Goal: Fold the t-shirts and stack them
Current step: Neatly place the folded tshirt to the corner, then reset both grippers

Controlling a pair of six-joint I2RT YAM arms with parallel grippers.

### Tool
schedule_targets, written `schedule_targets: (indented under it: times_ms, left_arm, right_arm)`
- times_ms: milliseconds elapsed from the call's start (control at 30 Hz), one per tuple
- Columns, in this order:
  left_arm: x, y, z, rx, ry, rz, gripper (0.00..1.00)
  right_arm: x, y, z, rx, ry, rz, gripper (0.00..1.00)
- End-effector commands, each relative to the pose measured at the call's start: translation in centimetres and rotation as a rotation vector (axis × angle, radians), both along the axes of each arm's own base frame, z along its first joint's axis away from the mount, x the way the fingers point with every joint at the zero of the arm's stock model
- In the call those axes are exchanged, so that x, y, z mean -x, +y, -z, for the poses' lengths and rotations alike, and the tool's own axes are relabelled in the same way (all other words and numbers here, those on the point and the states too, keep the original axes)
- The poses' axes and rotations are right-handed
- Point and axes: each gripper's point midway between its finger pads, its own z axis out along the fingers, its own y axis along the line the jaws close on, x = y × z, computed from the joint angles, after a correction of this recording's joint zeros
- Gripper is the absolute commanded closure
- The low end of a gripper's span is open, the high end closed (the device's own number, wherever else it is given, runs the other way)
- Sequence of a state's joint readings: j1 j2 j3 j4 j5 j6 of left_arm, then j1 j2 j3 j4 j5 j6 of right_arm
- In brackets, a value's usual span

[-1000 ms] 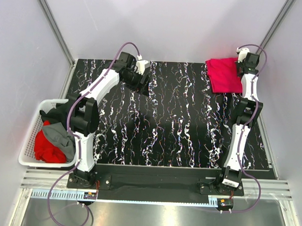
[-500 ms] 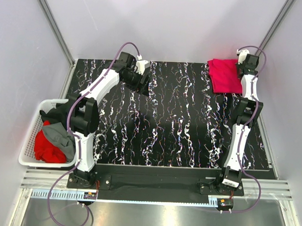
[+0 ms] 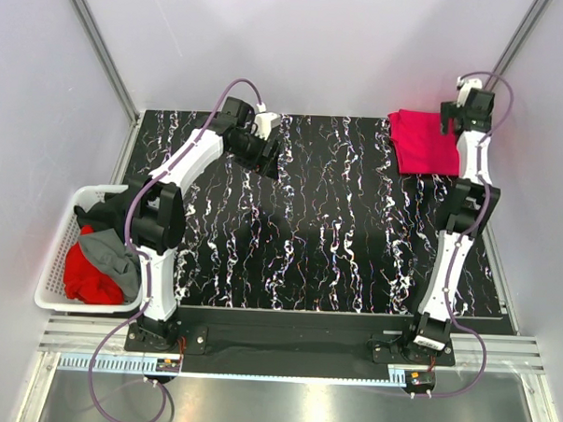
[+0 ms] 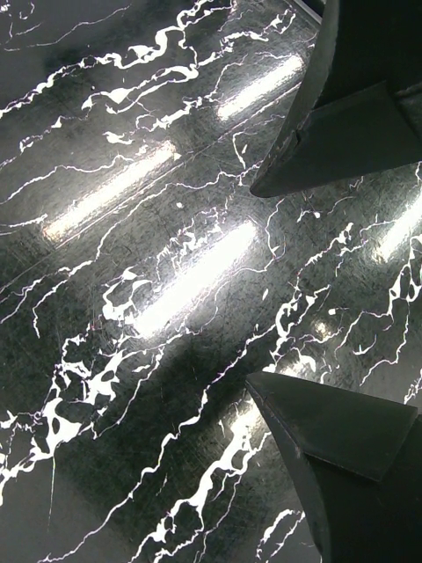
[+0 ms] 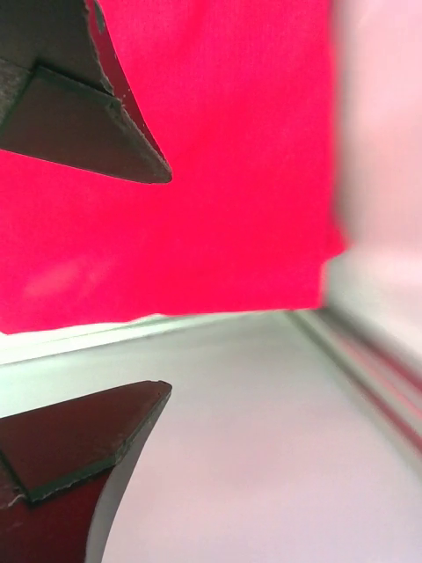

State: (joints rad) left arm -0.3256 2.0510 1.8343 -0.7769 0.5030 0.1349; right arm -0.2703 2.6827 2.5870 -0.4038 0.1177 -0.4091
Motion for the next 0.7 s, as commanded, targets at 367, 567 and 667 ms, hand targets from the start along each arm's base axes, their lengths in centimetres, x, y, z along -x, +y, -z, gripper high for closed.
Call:
schedule_targets:
  times_ms: [367,567,667]
  left_arm:
    - [-5.1,4.9,-4.1,-0.297,-0.286,-0.237,0.01]
    - [-3.1,5.6,-3.1,-0.306,-0.218,-0.273,0.01]
    - [-2.1,6.2,-2.2,-0.328,-0.195,-0.272,0.01]
  right_arm:
    - [13.0,26.8,-10.1,-0.501,-0.023,-0.347,0.0]
    - [16.4,30.2,-8.0,-0.564,0.055,-0.381,0.0]
    - [16.6,29.9,-7.7,-0.544,0.05,-0.347,0.0]
